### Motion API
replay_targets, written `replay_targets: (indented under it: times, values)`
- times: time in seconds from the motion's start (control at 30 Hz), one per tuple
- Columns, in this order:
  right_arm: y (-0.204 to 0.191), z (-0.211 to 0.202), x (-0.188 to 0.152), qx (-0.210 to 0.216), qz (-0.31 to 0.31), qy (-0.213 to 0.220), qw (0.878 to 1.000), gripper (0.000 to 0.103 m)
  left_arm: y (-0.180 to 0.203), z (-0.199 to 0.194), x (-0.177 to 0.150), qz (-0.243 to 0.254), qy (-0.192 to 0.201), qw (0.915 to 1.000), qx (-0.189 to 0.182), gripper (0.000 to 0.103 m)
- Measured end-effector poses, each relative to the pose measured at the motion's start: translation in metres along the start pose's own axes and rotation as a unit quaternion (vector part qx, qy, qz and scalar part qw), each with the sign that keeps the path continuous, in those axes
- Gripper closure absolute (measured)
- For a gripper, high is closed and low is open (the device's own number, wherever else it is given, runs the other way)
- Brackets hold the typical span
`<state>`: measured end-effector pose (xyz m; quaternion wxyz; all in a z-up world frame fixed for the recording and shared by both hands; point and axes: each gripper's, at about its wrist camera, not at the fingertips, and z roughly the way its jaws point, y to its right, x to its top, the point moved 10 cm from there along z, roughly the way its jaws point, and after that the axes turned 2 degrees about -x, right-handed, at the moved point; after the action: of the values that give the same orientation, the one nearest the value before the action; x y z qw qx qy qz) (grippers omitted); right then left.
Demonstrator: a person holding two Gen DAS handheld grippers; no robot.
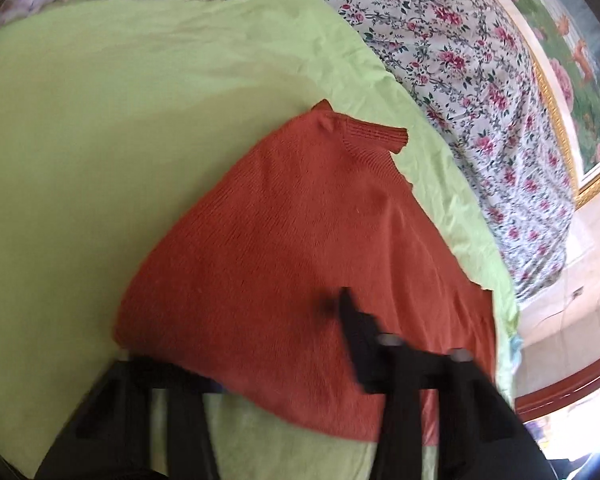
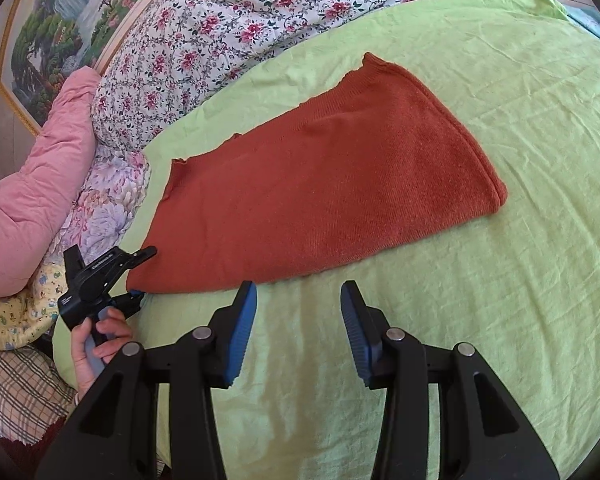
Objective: Fold small clothes
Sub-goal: 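Grasp the sweater side edge with the left gripper and fold it over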
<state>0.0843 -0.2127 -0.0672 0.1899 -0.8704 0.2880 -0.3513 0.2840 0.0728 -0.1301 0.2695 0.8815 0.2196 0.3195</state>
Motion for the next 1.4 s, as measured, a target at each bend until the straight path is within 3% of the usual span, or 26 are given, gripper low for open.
replay_targets:
  times: [0.13,0.27,0.37,0.47,0.53,0.7,0.8,0.83,0.97,1.1,1.17,1.23,1.27,1.4]
  values:
    - [0.006,-0.005,0.009,0.003,0.006,0.009,1.0,0.058,0.029,-0.003,0.006,0.058,0.008,0.9983,0.001,0.091]
    - [0.016,-0.012,0.023,0.008,0.013,0.019,1.0,0.058,0.089,-0.018,0.0,0.138,0.027,0.9897,-0.03,0.093]
    - [0.025,-0.015,0.038,0.011,0.024,0.027,0.999,0.058,0.146,-0.022,-0.02,0.205,0.028,0.9761,-0.067,0.093]
    - [0.032,-0.016,0.058,0.019,0.028,0.034,0.999,0.058,0.198,-0.011,-0.059,0.285,0.012,0.9544,-0.088,0.093]
    - [0.034,-0.014,0.073,0.029,0.03,0.034,0.999,0.058,0.217,0.005,-0.087,0.319,-0.011,0.9429,-0.095,0.093]
    - [0.033,0.016,0.11,0.072,0.043,-0.003,0.996,0.058,0.223,0.051,-0.144,0.357,-0.073,0.9279,-0.081,0.093]
    - [0.022,0.046,0.124,0.104,0.047,-0.04,0.993,0.053,0.218,0.06,-0.151,0.368,-0.073,0.9247,-0.066,0.093]
    - [0.018,0.058,0.126,0.112,0.049,-0.054,0.991,0.049,0.219,0.059,-0.149,0.365,-0.072,0.9258,-0.069,0.093]
    - [-0.001,0.101,0.131,0.126,0.047,-0.109,0.985,0.048,0.218,0.053,-0.138,0.353,-0.067,0.9298,-0.079,0.093]
    - [-0.006,0.141,0.133,0.097,0.038,-0.149,0.983,0.048,0.218,0.047,-0.135,0.345,-0.061,0.9322,-0.092,0.093]
    - [-0.012,0.152,0.137,0.087,0.021,-0.152,0.984,0.07,0.217,0.042,-0.134,0.344,-0.059,0.9328,-0.09,0.093]
    - [-0.015,0.155,0.139,0.081,0.004,-0.156,0.984,0.074,0.221,0.041,-0.131,0.345,-0.058,0.9323,-0.091,0.093]
    - [-0.016,0.154,0.142,0.082,0.0,-0.149,0.985,0.083,0.224,0.039,-0.131,0.347,-0.055,0.9317,-0.093,0.093]
    - [-0.019,0.131,0.157,0.083,-0.031,-0.113,0.99,0.086,0.237,0.031,-0.134,0.351,-0.051,0.929,-0.107,0.093]
